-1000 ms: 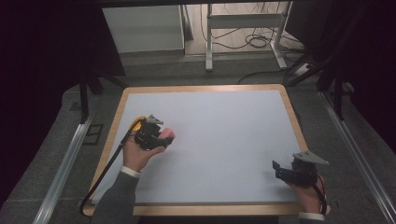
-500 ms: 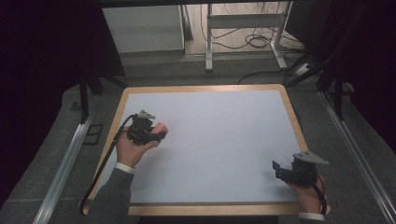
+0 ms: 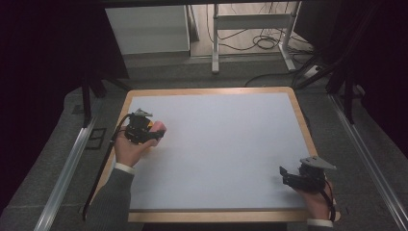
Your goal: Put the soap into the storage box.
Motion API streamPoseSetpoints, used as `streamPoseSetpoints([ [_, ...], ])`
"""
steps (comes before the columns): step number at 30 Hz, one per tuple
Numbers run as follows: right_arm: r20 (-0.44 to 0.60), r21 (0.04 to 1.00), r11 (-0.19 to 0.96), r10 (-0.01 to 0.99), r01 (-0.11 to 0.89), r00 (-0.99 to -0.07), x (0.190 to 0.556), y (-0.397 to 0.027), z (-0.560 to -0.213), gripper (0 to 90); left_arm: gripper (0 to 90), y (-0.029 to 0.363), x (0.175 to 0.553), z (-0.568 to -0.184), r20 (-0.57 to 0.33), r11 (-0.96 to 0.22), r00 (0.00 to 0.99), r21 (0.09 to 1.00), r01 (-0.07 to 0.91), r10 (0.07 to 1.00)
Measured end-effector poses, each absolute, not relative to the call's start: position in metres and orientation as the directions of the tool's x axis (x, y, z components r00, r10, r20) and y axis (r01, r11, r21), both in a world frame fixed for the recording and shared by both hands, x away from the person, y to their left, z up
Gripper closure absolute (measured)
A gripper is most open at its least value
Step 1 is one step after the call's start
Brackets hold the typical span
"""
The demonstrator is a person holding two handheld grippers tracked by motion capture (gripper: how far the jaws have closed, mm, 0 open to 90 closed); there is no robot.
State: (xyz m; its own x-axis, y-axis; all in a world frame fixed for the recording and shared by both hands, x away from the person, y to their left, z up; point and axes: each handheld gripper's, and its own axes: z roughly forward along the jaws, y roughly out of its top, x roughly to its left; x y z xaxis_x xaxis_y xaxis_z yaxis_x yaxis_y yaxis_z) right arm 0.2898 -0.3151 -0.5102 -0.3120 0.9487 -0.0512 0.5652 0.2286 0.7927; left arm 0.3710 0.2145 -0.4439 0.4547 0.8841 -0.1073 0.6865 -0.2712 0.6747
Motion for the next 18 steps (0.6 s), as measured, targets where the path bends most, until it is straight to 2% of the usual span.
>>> streamPoseSetpoints([
  [18,-0.058,0.792,0.231,0.950,0.565,-0.308,0.290,-0.316,-0.511,12.7,60.1,0.242,0.380,-0.442,-0.120,-0.214,0.395,0.682,0.700,0.911],
])
